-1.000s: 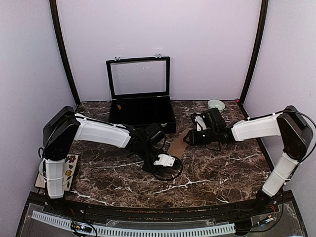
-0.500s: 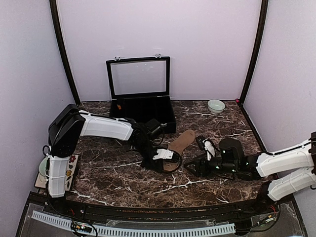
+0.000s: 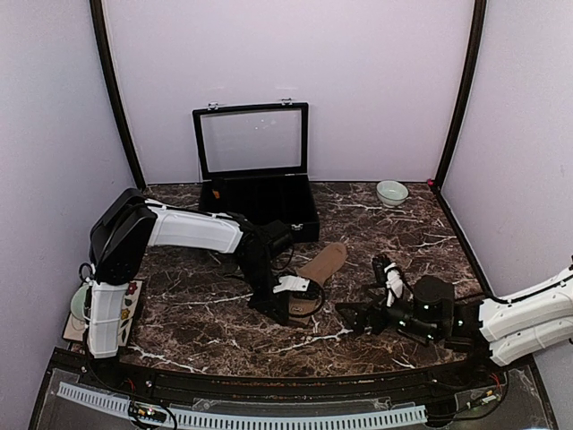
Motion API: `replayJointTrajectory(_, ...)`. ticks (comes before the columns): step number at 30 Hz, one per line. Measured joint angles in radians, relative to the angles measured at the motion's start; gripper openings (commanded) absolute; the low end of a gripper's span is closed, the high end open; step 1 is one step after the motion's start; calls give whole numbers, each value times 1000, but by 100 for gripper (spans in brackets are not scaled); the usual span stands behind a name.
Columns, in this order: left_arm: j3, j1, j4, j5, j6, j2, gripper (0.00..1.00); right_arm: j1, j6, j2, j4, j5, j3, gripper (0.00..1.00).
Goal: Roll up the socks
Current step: Roll the sock at the center of the board.
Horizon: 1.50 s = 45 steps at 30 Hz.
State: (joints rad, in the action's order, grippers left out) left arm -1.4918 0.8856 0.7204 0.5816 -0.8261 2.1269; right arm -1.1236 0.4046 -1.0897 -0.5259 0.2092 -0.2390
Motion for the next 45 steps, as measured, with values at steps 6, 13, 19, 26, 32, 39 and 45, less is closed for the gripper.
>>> replayJointTrajectory(6, -50, -1, 54, 6, -2, 32, 16, 5, 76, 40, -113, 112, 135, 87)
replayJointTrajectory(13, -134, -4, 122, 27, -1, 92, 16, -37, -13, -58, -24, 24, -9, 66)
replayJointTrajectory(19, -205, -19, 189, 76, 19, 146, 16, -121, -171, -209, 43, -56, -95, 55)
replayJointTrajectory(26, -299, -41, 293, 142, 21, 219, 15, -192, -348, -393, 66, -24, -202, 51)
replayJointTrajectory(32, -324, -48, 327, 164, 3, 241, 15, -192, -458, -530, 29, 32, -281, 47)
replayJointTrajectory(39, -333, -48, 337, 161, -20, 246, 15, -192, -507, -641, -32, 65, -312, 31)
replayJointTrajectory(45, -335, -48, 343, 158, -26, 246, 18, -192, -497, -662, -87, 84, -312, 23)
